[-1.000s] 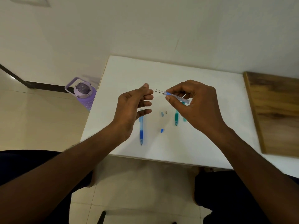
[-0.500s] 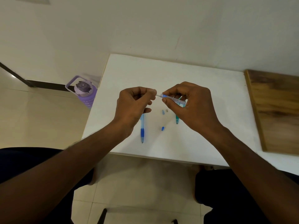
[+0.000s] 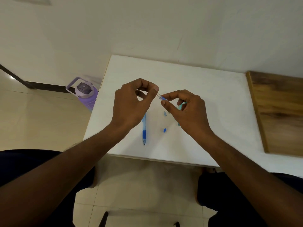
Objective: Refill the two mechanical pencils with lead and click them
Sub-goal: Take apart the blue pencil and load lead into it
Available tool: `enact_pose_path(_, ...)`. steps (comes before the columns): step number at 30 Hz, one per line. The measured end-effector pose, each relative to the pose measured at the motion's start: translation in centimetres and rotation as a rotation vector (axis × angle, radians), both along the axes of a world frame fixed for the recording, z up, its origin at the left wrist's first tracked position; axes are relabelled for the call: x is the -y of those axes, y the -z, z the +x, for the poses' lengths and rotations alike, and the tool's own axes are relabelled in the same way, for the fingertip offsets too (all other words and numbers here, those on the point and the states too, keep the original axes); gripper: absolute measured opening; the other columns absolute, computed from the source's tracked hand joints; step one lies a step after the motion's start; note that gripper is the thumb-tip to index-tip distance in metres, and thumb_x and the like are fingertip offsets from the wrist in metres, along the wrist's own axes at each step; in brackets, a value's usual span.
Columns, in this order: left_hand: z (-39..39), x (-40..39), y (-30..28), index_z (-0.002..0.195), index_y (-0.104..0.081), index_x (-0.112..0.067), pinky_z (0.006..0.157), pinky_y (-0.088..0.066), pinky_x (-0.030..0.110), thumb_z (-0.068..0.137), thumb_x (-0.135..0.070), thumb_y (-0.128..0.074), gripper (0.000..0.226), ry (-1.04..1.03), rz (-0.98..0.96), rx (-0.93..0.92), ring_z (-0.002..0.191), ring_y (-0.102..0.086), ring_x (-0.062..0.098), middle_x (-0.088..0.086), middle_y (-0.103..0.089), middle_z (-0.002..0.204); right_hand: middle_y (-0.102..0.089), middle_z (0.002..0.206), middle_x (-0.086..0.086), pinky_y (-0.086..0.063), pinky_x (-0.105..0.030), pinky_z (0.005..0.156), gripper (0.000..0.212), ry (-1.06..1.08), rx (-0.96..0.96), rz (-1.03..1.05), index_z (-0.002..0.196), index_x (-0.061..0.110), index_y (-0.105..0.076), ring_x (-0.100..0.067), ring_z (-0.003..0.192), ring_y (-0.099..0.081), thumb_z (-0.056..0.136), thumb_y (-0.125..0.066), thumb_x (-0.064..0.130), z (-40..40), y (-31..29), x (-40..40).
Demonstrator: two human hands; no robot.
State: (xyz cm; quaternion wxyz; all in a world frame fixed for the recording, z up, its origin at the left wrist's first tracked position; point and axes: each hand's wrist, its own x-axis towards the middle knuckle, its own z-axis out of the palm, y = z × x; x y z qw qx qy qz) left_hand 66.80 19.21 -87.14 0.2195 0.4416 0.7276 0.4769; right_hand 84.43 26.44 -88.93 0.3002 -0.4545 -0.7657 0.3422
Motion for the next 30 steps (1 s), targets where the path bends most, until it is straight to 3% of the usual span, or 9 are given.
enact_pose_path(7,-0.1,0.4,-0.6,0.1,-0.07,-0.043,0.077,-0.057,0.022,0.099,-0.051,-0.069,0.008,0.083,0.048,-0.211,0.085,-0.07,0.004,-0.027,-0.071,0.096,-0.073,0.095,0.023,-0.052,-0.009,0.069,0.013,0.002,-0.067,-0.06,0.105,0.033,-0.075,-0.002,0.086,-0.069,0.093,-0.077,0.038,-0.4,0.7,0.7)
enact_pose_path(13,-0.6,0.4,-1.2,0.104,-0.074,-0.034,0.067,-0.048,0.008,0.1,-0.047,-0.069,0.015,0.1,0.124,-0.26,0.085,-0.069,0.0,-0.024,-0.072,0.099,-0.07,0.087,0.024,-0.049,-0.005,0.068,0.016,-0.025,0.009,-0.071,0.103,0.027,-0.077,0.003,0.087,-0.067,0.092,-0.077,0.039,-0.6,0.4,1.0)
enact_pose_path(17,-2.2,0.2,-2.1,0.102,-0.076,-0.029,0.066,-0.045,0.004,0.101,-0.041,-0.071,0.013,0.071,0.137,-0.222,0.083,-0.068,-0.007,-0.026,-0.072,0.094,-0.072,0.078,0.02,-0.049,-0.004,0.067,0.016,-0.066,0.134,-0.044,0.097,0.023,-0.078,0.004,0.076,-0.069,0.089,-0.082,0.036,1.3,-0.7,0.6)
enact_pose_path(22,-3.1,0.8,-0.4,0.098,-0.078,-0.032,0.073,-0.046,0.001,0.097,-0.043,-0.075,0.012,0.117,-0.04,-0.139,0.087,-0.07,-0.004,-0.02,-0.077,0.096,-0.071,0.069,0.015,-0.053,-0.009,0.07,0.019,-0.123,0.446,-0.117,0.093,0.025,-0.076,0.0,0.062,-0.069,0.084,-0.086,0.038,4.6,1.0,2.4)
enact_pose_path(26,-2.4,0.5,0.6,0.094,-0.075,-0.043,0.079,-0.043,0.008,0.09,-0.054,-0.079,0.013,0.15,-0.173,-0.055,0.098,-0.071,0.001,-0.02,-0.074,0.118,-0.071,0.072,0.01,-0.06,-0.02,0.076,0.026,-0.122,0.528,-0.177,0.093,0.023,-0.074,-0.008,0.063,-0.068,0.083,-0.085,0.044,4.6,2.2,3.3)
enact_pose_path(30,-1.5,-0.3,0.7,0.09,-0.073,-0.044,0.077,-0.039,0.007,0.087,-0.055,-0.081,0.013,0.195,-0.259,-0.025,0.101,-0.071,0.001,-0.019,-0.073,0.123,-0.072,0.079,0.016,-0.048,-0.002,0.071,0.031,-0.089,0.475,-0.119,0.095,0.03,-0.071,0.0,0.068,-0.068,0.082,-0.079,0.057,4.0,0.9,1.9)
